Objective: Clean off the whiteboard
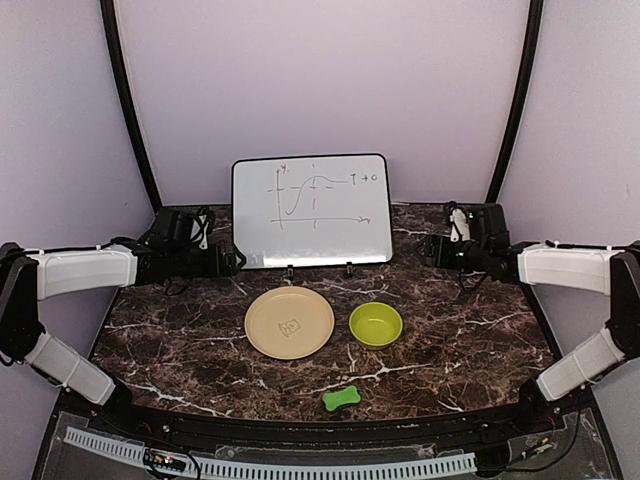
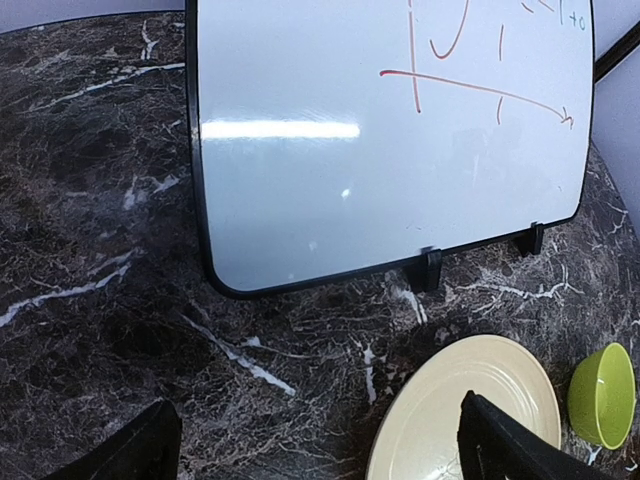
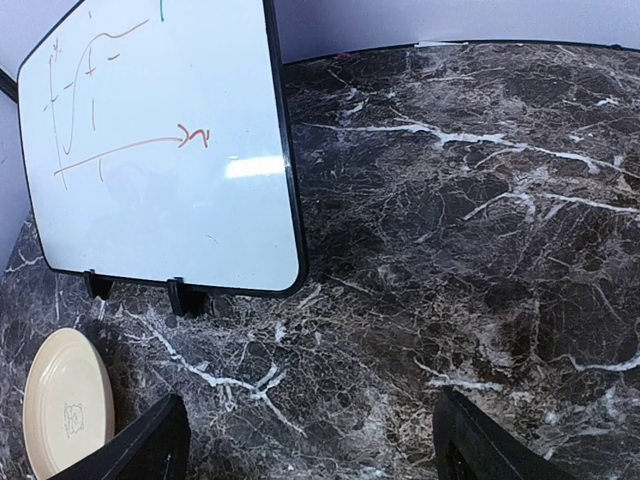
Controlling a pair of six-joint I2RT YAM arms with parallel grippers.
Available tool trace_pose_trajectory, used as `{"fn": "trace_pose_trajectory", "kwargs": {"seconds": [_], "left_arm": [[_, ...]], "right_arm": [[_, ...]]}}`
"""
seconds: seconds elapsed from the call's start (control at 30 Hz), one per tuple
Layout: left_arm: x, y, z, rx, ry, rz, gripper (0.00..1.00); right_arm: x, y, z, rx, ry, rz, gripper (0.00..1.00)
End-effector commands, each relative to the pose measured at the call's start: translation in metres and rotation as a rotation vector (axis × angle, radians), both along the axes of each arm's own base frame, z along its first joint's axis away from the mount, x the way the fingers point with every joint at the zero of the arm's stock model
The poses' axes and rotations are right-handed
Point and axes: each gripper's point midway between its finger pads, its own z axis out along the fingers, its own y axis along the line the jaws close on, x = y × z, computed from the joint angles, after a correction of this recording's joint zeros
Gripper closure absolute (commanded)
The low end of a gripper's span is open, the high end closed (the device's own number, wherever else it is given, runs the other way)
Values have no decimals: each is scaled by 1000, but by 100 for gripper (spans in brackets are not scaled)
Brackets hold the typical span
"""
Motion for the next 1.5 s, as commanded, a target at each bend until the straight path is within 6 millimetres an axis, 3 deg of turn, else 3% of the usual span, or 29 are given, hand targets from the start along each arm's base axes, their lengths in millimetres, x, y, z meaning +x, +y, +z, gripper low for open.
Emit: {"fn": "trace_pose_trajectory", "kwargs": {"seconds": [0.0, 0.3, 0.47, 0.7, 0.9, 1.1, 1.47], "left_arm": [[1, -4, 11, -27, -33, -4, 1], [2, -7, 26, -62, -55, 3, 1], [0, -5, 29, -68, -57, 11, 1], [-4, 1, 30, -55, -57, 28, 1], [-4, 2, 35, -61, -71, 37, 1], [-3, 4, 36, -54, -72, 48, 1], [-3, 5, 42, -61, -85, 54, 1]], "right_arm": [[13, 21, 12, -12, -52, 14, 18], [23, 88, -4, -87, -23, 82, 27], [30, 128, -28, -151, 13, 104, 34], [37, 168, -42, -207, 25, 92, 47], [33, 175, -58, -237, 56, 61, 57], [24, 173, -76, -241, 84, 42, 60], [42, 179, -90, -270, 89, 22, 60]]}}
